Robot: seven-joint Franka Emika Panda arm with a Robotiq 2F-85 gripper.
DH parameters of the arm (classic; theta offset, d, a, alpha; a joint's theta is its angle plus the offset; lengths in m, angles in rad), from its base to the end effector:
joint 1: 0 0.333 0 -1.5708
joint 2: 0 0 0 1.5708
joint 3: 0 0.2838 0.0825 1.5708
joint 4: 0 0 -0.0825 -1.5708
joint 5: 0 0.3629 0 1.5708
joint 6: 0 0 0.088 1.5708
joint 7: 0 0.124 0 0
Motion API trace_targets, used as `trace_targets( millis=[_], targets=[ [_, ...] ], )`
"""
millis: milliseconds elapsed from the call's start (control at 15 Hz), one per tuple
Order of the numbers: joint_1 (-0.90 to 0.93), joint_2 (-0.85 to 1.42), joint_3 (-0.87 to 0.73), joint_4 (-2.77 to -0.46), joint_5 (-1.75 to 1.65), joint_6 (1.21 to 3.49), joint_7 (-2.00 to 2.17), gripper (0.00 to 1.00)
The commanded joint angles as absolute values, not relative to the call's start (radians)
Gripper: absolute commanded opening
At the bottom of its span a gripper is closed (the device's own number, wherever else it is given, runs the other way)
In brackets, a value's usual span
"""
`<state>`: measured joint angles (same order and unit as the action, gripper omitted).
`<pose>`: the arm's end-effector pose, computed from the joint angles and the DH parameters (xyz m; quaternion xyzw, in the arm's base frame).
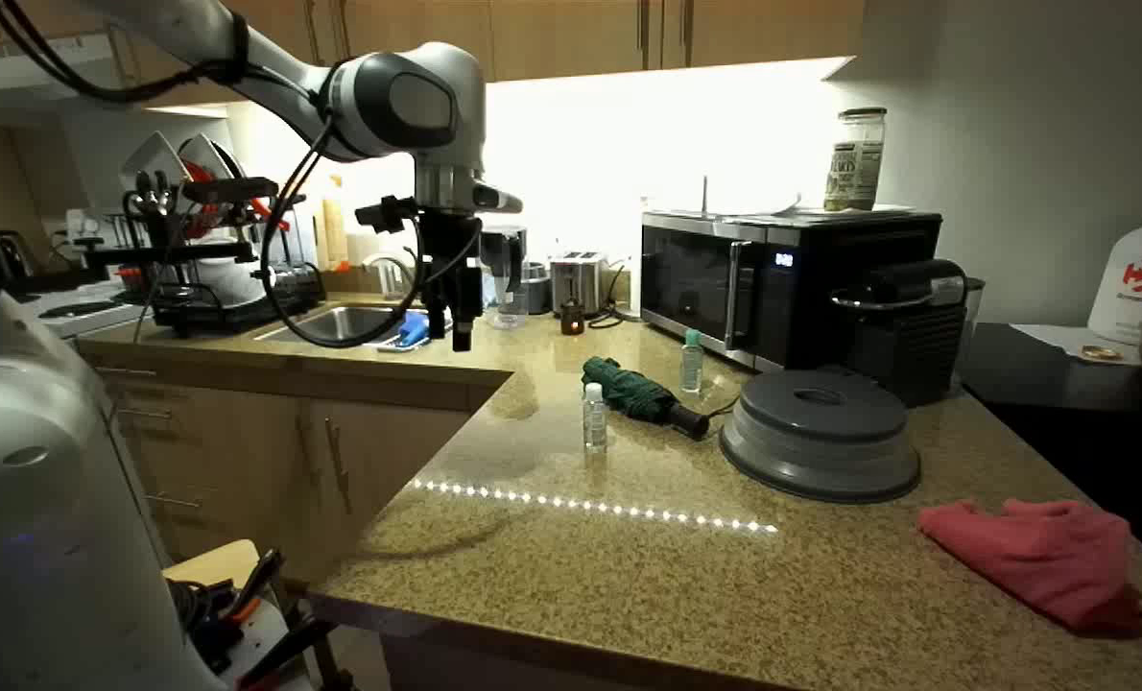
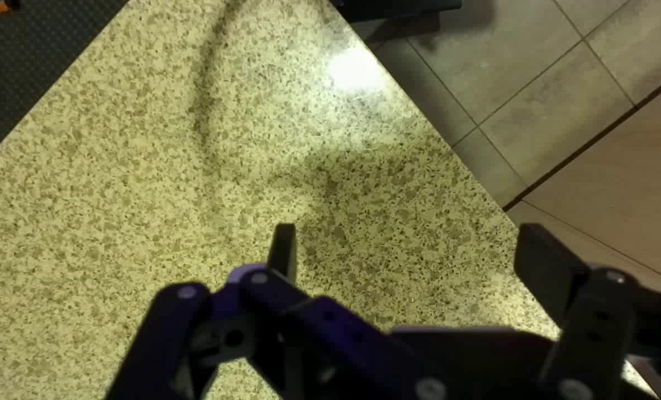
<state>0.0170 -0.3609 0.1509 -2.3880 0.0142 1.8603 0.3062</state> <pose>0.3997 0.0689 0.4032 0.9931 -0.0784 -0.0782 0.0389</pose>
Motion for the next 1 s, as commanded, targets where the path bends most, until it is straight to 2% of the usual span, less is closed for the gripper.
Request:
trace_targets(
  millis=[0, 533, 933],
  targets=[
    [0.027, -0.36, 0.141, -2.387, 0.011, 1.859, 0.309, 1.0],
    [0.031, -0.324, 0.155, -2.338, -0.008, 1.877, 0.321, 1.0],
    [0.018, -0.209, 0.145, -2.183, -0.089, 1.922, 0.319, 1.0]
  ],
)
